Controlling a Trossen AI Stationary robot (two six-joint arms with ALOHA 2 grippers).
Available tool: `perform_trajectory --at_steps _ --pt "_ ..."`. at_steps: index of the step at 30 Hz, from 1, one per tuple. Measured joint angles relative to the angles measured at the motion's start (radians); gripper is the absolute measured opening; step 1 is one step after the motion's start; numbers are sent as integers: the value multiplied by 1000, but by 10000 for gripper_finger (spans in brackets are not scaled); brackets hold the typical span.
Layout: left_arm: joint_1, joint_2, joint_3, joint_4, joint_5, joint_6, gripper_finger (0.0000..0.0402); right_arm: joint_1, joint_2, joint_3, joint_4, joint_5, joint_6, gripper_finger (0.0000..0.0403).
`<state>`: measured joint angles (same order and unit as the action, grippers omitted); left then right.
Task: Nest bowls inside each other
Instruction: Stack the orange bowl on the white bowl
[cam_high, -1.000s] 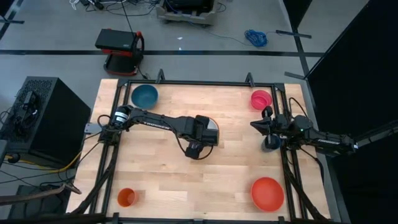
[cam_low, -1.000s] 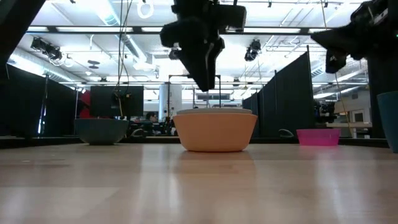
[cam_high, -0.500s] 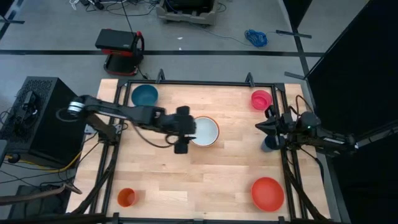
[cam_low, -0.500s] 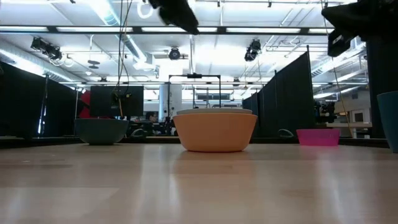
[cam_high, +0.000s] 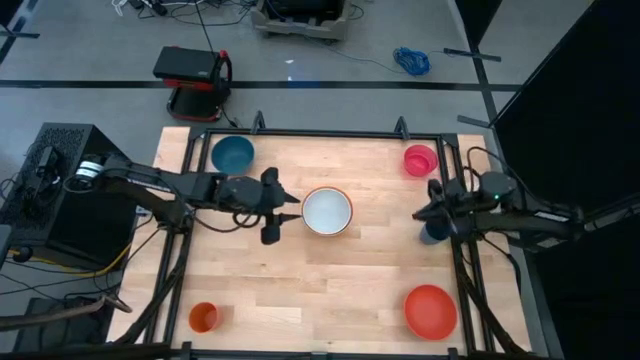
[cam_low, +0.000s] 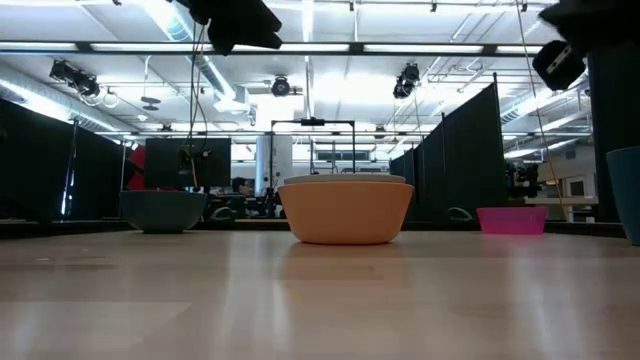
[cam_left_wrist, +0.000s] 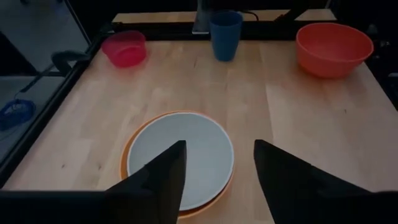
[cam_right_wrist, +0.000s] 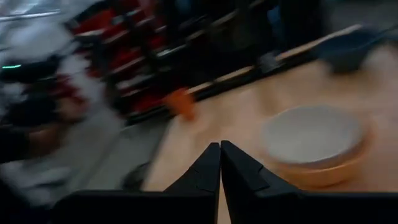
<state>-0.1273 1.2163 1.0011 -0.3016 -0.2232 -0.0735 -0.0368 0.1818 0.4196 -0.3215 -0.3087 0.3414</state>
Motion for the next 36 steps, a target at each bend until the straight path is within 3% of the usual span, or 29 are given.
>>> perform_trajectory --at_steps 3,5,11,16,32,36 --pt "0 -35 -42 36 0 -8 171 31 33 36 -32 -31 34 0" --pt "0 -32 -43 36 0 -7 170 68 29 81 -53 25 -36 0" --pt "0 -32 -43 37 -1 -8 169 132 22 245 -283 357 -183 0" --pt "0 -32 -43 35 -1 -9 169 136 22 311 -565 612 -137 0" --pt "3 -31 -43 35 -55 -9 163 115 22 499 -634 654 -183 0" --pt "3 -31 -43 37 -61 -13 164 64 22 591 -698 741 -255 0"
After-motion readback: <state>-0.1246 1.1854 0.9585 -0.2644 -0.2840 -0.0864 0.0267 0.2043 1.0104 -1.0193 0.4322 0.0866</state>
